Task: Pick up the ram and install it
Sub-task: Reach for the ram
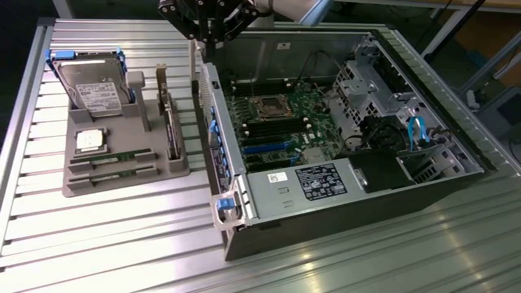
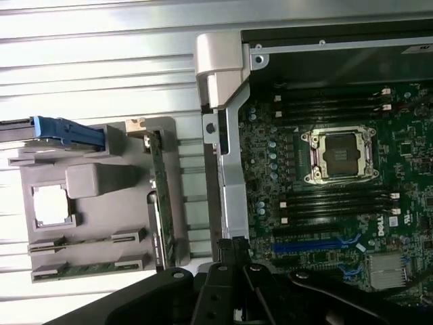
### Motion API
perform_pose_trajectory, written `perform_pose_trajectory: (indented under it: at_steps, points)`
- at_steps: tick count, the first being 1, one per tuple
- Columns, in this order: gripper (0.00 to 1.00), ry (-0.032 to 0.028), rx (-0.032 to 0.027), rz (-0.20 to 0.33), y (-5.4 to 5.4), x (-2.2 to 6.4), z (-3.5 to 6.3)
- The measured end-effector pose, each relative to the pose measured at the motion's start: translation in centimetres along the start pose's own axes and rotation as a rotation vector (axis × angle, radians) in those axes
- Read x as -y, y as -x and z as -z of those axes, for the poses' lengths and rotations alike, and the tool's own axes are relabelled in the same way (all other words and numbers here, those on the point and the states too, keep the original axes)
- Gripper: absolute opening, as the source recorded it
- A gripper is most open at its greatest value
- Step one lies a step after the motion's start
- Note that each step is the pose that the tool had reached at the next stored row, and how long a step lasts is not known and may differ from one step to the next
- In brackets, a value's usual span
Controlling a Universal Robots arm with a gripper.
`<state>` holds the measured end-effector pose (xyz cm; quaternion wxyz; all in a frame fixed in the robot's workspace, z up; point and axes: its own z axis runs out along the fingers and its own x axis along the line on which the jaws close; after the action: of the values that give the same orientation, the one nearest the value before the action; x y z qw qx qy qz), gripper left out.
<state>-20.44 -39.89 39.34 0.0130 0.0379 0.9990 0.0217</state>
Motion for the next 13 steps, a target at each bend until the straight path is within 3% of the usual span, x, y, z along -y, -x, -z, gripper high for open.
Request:
perform_pose_trajectory:
  at_steps: [13]
  points:
    - [0.1,0.0,0.0,0.0,-3.7,0.28,0.1]
